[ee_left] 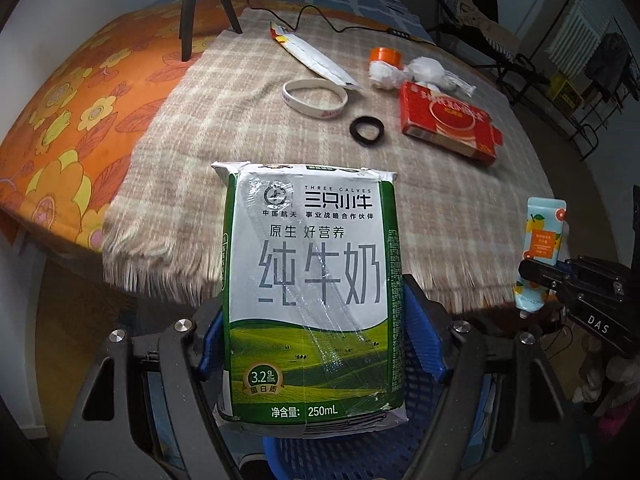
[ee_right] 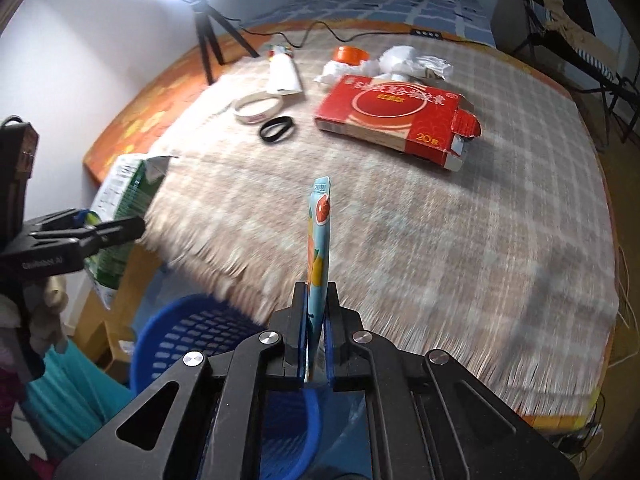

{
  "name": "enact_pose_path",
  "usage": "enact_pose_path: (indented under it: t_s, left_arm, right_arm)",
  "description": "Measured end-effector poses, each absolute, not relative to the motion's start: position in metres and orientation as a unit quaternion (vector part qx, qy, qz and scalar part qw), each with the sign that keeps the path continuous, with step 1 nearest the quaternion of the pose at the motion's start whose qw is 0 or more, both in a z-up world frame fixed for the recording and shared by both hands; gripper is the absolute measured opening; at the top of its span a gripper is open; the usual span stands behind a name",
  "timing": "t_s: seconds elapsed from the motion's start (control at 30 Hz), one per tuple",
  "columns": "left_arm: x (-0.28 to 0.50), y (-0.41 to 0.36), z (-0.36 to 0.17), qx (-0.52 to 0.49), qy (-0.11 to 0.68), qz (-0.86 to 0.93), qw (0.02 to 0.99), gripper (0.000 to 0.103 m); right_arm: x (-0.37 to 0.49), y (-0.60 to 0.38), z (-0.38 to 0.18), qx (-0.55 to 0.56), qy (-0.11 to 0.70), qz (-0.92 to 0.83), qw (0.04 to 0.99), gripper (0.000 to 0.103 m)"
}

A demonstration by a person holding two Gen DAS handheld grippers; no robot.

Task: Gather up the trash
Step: 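Lift the milk carton and orange tube and carry both toward the blue basket, then open the left tool over the basket while the right tool releases the tube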

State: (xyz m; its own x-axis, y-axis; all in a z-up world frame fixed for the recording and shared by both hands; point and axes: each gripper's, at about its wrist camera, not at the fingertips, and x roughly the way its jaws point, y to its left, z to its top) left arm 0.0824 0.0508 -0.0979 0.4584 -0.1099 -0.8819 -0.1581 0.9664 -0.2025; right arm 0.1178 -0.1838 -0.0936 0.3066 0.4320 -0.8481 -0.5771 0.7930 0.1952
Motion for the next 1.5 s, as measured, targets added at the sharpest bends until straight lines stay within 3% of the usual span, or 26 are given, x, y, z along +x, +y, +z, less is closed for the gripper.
enact_pose_path:
  t_s: [0.53,1.27,1.37,1.43,1.5]
  left_arm:
    - [0.004,0.004,-0.13,-0.121,0.544,-0.014,0.83,0.077]
    - [-0.012,-0.026,-0.181,-0.09,0.573,-0.021,0.815,0.08]
    - [-0.014,-0.023,-0.183,-0.092,0.574,-0.017,0.814,0.08]
    - [-0.016,-0.019,-0.187,-0.093,0.576,-0.017,0.812,0.08]
    - [-0.016,-0.019,-0.188,-0.092,0.579,-0.019,0.81,0.081]
  right_arm:
    - [0.029,-0.172,-0.119,-0.089,0.518,0.346,0.777,0.005]
    - [0.006,-0.164,-0.17,-0.094,0.569,0.337,0.744,0.006]
    - [0.007,-0.165,-0.173,-0.092,0.571,0.335,0.744,0.025]
    - [0.008,-0.167,-0.172,-0.087,0.569,0.335,0.746,0.052]
    - [0.008,-0.168,-0.171,-0.084,0.568,0.335,0.747,0.054]
